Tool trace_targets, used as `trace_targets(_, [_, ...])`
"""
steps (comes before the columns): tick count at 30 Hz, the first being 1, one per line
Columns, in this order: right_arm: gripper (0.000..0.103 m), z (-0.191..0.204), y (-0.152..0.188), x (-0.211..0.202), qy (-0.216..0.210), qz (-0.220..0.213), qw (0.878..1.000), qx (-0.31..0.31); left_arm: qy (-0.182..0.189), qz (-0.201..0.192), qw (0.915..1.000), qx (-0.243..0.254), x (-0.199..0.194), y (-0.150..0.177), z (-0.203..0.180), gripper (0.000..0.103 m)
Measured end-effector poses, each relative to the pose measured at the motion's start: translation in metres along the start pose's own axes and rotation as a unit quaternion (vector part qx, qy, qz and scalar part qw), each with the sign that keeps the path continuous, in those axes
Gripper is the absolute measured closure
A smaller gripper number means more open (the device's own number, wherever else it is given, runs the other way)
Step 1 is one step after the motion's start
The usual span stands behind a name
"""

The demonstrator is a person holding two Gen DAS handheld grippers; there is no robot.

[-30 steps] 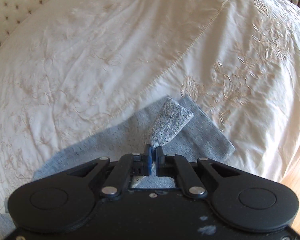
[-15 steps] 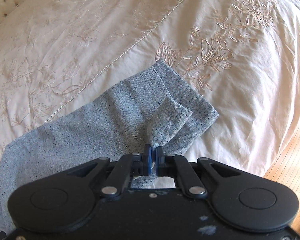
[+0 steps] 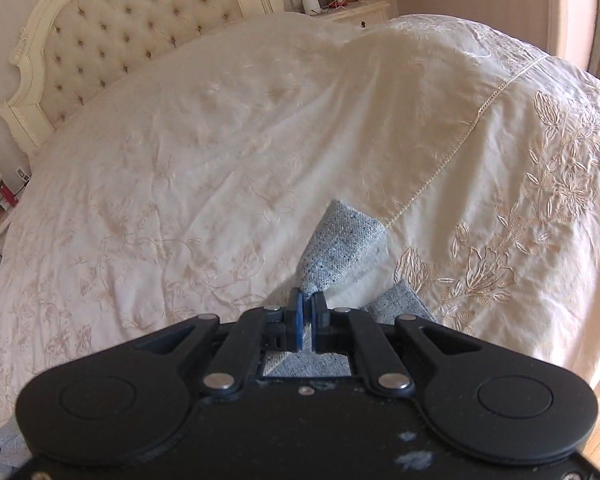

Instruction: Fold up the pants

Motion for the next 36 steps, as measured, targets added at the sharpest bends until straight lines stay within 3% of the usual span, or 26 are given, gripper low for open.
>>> trace_targets(4, [0.098, -0.035, 0.044, 0.058, 0.065, 0.106, 0.992, -0.010, -0.054, 0.081, 0.9952, -0.014, 0.070, 0.038, 0.006, 0.099])
trace_targets(6, [0.098, -0.044, 0.058, 0.074, 0.076, 0.131, 0.988, -0.011, -0.078, 0.104, 0.9915, -0.007, 0.087, 0.054, 0.007, 0.099])
trace_targets(10, [0.098, -0.048, 0.059, 0.072, 0.064, 0.125, 0.990, -0.003, -0.100, 0.103, 0.9897, 0.001, 0.092, 0.062, 0.002, 0.099])
trace_targets(16, [0.098, -0.047, 0.046, 0.050, 0.044, 0.093, 0.995, -0.010, -0.086, 0.070, 0.9938, 0.007, 0.076, 0.054, -0.012, 0.099])
trace_targets(21, [0.098, -0.057, 0.063, 0.073, 0.068, 0.134, 0.989, -0.002, -0.120, 0.098, 0.9877, 0.017, 0.099, 0.063, -0.011, 0.098])
trace_targets(29, [0.098, -0.054, 0.056, 0.071, 0.056, 0.124, 0.991, -0.009, -0.128, 0.096, 0.9870, 0.010, 0.100, 0.064, -0.008, 0.098])
trace_targets(33, [0.098, -0.058, 0.060, 0.081, 0.060, 0.138, 0.988, -0.019, -0.140, 0.099, 0.9852, -0.005, 0.104, 0.068, -0.004, 0.087])
trace_targets(36, [0.097, -0.055, 0.060, 0.082, 0.063, 0.143, 0.987, -0.032, -0.149, 0.093, 0.9843, -0.012, 0.100, 0.071, -0.006, 0.087])
Point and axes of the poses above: each gripper's, at about its wrist camera, not at the fingertips, and x roughly the way its jaws point, z to its left, y to its underside, the point moved 2 cm from there along x, roughly the way its jaws point, and after that the axes turned 1 degree about z, right-handed, at the moved point
